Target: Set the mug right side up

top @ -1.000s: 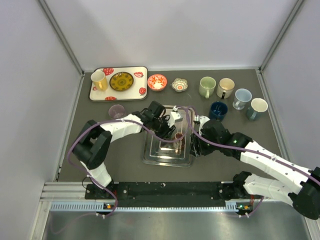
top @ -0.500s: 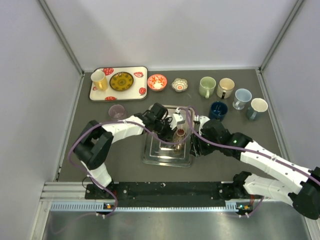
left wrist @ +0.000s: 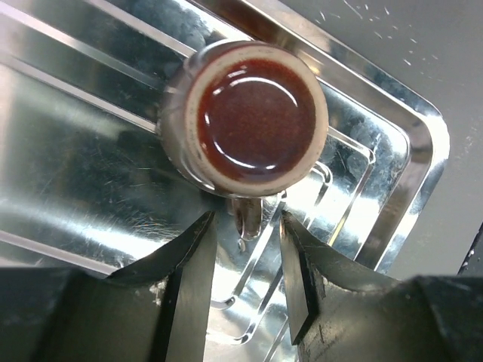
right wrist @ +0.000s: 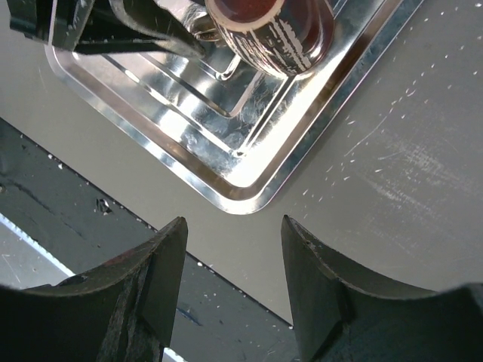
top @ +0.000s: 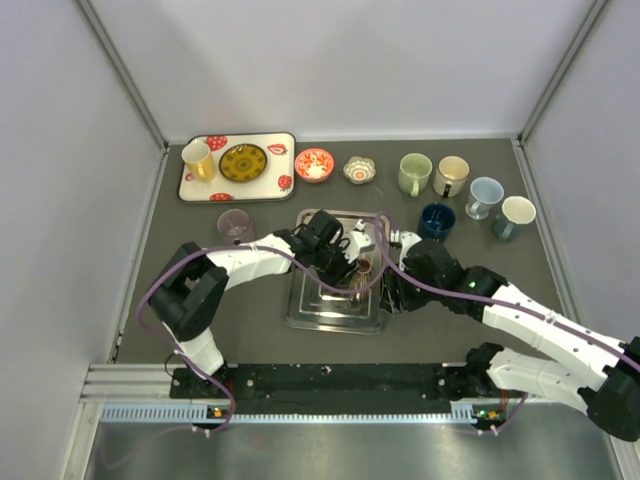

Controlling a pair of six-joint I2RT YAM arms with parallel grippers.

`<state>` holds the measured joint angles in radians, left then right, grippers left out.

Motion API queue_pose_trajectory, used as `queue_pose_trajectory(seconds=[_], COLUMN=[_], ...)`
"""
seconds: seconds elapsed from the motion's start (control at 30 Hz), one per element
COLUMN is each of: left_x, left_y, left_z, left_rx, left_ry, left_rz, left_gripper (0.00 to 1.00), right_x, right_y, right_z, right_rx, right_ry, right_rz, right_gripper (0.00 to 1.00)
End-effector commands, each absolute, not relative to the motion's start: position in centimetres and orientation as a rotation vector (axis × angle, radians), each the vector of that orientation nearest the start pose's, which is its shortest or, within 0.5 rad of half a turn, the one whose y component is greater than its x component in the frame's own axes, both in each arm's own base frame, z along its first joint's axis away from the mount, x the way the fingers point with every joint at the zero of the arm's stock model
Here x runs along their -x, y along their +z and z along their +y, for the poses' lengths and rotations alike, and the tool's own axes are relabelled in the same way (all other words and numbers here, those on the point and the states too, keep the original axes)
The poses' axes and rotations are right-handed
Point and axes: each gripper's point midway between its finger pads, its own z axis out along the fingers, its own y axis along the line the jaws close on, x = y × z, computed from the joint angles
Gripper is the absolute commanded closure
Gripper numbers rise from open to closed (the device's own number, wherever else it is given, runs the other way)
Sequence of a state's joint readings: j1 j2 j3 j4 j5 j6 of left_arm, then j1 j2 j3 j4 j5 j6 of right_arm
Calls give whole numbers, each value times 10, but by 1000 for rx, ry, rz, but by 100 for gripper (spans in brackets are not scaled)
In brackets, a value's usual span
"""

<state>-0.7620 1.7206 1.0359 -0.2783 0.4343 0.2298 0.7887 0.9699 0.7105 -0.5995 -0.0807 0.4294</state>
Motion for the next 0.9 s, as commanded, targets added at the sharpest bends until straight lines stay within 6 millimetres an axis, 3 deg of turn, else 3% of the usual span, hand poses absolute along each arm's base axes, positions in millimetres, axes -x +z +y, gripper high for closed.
queue_pose_trajectory(seconds=[0.0,0.4,0.7,0.87], left_x=[-254,-262,-261,-259], left_y=[77,73,67,64], left_z=[-326,-333,-336,-335], left_rx=[-1355,-1351,-1366,-1372], left_ry=[-718,-705,-721,-725], left_rz=[2096,2085,2092,2098], left_gripper=[56,58,69,83], right_x=[-160,-159,-159,-158], right_y=[122,121,123,126], right_z=[206,206,207,208], right_rx=[478,481,476,475], right_ry=[654,654,668,681], right_rz=[2448,2454,2452,2447], right_gripper=[46,46,46,46])
